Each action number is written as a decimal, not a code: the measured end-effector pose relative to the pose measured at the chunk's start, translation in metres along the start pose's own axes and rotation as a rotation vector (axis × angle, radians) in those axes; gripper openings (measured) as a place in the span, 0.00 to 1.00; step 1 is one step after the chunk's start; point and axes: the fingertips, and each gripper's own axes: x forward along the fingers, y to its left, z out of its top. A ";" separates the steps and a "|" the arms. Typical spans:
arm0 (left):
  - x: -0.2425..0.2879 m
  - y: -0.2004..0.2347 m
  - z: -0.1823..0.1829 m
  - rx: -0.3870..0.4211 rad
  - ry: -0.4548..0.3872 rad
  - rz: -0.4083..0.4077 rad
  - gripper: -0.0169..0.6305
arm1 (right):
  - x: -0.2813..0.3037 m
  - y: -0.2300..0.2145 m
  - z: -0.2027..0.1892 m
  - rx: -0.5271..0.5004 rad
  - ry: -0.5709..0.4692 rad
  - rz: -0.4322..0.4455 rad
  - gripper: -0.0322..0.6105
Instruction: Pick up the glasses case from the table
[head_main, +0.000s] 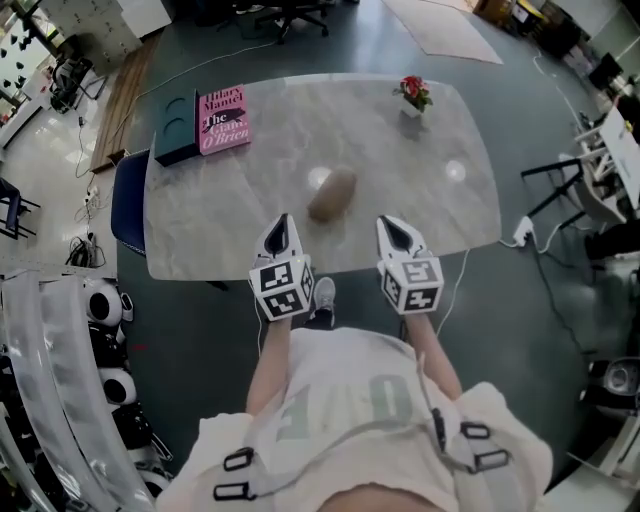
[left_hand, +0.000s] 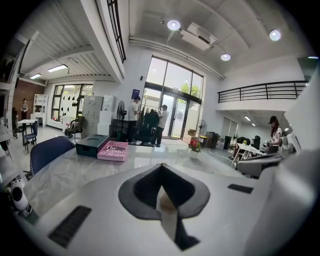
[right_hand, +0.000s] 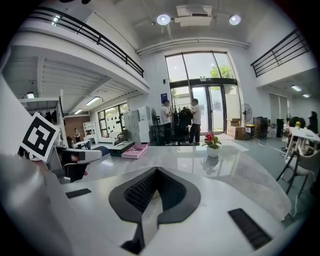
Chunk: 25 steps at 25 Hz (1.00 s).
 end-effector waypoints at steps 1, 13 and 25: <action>0.010 0.004 0.005 0.001 0.000 -0.006 0.03 | 0.010 -0.003 0.005 0.001 -0.005 -0.008 0.05; 0.075 0.028 0.028 -0.003 0.019 -0.002 0.03 | 0.082 -0.025 0.019 0.021 0.016 -0.022 0.05; 0.099 -0.004 0.040 -0.053 -0.007 0.023 0.03 | 0.114 -0.055 0.044 -0.004 0.011 0.069 0.05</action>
